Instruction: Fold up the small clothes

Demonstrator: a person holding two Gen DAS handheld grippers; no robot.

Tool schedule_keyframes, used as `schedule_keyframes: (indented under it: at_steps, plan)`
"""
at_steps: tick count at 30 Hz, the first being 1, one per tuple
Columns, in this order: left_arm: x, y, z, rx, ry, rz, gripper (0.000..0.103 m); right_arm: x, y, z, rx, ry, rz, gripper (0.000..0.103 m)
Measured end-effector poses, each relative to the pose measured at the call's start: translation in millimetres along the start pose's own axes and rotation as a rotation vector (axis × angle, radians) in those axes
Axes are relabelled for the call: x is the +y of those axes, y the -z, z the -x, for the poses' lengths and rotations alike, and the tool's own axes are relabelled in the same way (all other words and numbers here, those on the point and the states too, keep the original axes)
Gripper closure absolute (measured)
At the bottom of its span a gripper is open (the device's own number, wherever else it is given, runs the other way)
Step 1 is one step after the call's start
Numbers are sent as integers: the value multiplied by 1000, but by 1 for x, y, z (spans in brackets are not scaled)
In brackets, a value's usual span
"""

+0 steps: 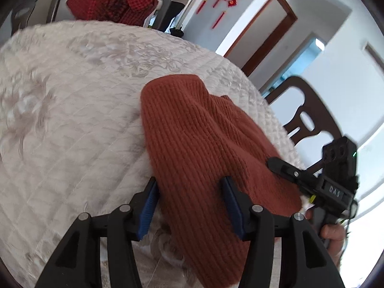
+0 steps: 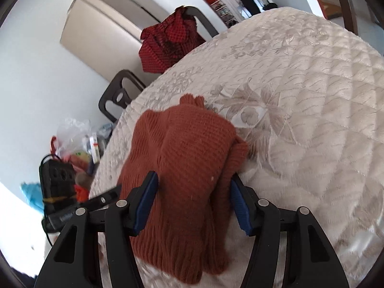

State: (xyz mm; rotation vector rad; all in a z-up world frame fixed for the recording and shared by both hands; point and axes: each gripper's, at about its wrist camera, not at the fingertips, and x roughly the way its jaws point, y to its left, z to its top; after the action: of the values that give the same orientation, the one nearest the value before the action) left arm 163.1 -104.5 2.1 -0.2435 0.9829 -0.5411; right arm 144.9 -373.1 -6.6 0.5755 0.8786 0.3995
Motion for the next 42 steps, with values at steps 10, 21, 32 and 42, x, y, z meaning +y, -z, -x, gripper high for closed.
schedule_keyframes:
  at_steps: [10,21,32,42]
  plan:
    - [-33,5,15,-56,-152,-140,69,14,6,11,-20,21,37,74]
    - [-52,10,54,-141,-193,-231,70,54,13,29,-51,-15,113,74]
    - [-8,8,80,-179,-262,-185,70,98,17,-13,-5,-83,154,74]
    - [78,-13,121,-219,-281,-75,70,142,2,-88,72,-194,135,74]
